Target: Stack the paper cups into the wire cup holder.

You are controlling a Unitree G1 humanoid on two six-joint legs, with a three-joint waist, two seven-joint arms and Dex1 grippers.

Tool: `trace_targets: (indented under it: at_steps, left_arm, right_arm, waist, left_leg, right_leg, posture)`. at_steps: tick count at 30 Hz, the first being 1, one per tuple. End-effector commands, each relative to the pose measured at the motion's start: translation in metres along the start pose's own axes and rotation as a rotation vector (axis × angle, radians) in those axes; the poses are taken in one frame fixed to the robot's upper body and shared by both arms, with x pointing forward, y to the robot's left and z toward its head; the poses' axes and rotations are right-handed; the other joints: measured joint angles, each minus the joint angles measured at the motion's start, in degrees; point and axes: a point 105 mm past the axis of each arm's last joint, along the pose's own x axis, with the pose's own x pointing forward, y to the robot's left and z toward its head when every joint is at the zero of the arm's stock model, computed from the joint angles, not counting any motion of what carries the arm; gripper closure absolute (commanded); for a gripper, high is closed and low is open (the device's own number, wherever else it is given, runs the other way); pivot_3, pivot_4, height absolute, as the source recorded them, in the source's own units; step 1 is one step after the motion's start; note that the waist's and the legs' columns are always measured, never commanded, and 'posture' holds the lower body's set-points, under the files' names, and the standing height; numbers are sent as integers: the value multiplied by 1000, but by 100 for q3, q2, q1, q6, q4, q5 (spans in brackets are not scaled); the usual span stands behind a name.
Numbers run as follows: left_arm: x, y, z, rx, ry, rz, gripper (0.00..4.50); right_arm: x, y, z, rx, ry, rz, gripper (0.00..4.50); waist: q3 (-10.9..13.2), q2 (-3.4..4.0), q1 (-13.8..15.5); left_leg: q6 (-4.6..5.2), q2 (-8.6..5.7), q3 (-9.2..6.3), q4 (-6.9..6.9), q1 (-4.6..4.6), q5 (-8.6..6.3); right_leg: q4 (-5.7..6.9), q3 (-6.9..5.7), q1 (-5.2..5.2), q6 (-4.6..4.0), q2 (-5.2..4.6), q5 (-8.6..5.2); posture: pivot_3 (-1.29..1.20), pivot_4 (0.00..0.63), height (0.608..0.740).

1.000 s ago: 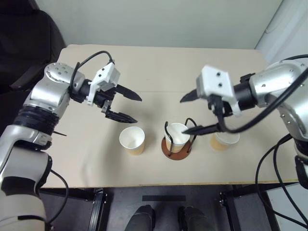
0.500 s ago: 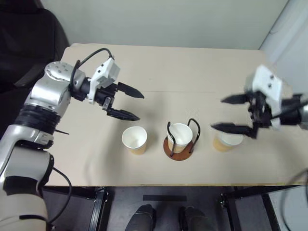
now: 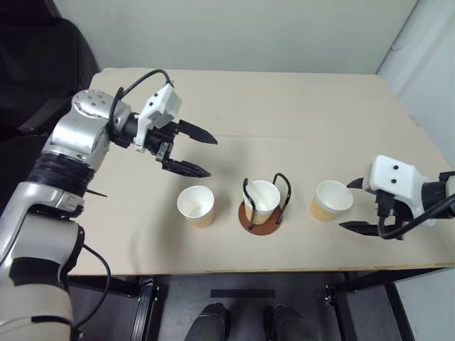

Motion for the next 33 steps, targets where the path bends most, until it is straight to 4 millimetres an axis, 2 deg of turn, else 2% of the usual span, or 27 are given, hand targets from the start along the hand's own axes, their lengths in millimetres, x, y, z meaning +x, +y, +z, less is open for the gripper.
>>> trace_targets:
  at_steps: [1, 14, 18, 27, 28, 33]
  left_arm:
    - [-7, -5, 11, 37, -10, -20, 0]
    - [-10, -11, 12, 27, -2, -25, 0]
    - [-10, -13, 11, 17, -2, -33, 0]
    - [-8, -16, 8, 34, 18, -55, 0]
    - [-7, -16, 7, 37, 20, -57, 0]
    - [-6, -14, 7, 44, 24, -57, 0]
  right_arm:
    - [6, -4, -4, -52, 21, -6, 21]
    - [49, -9, -12, -115, 42, 98, 21]
    - [58, -9, -12, -128, 49, 133, 852]
    - [54, -11, -6, -141, 50, 160, 4253]
    - [52, -12, -4, -137, 46, 158, 4465]
    - [38, -15, 3, -138, 42, 145, 4465]
  waist:
    - [0, 0, -2]
    - [0, 0, -19]
    - [0, -1, -26]
    - [0, -1, -23]
    - [0, -1, -23]
    - [0, 0, -21]
  left_leg:
    - [0, 0, 0, 0, 0, 0]
    - [7, 0, -1, 2, 0, 3]
    - [8, 0, -1, 2, 0, 3]
    - [8, 0, -2, 2, 0, 3]
    - [8, 1, -2, 2, 0, 3]
    - [8, 0, -2, 1, -1, 3]
  right_leg:
    - [0, 0, 0, 0, 0, 0]
    - [1, -1, 0, 1, 0, 1]
    - [1, -1, 0, 1, 0, 1]
    - [1, -3, 1, 1, 0, 1]
    - [1, -3, 1, 1, 0, 1]
    - [0, -3, 1, 1, 0, 1]
  posture:
    - [0, 150, 740]
    - [0, 150, 740]
    - [0, 150, 740]
    - [0, 150, 740]
    - [0, 150, 740]
    - [0, 150, 740]
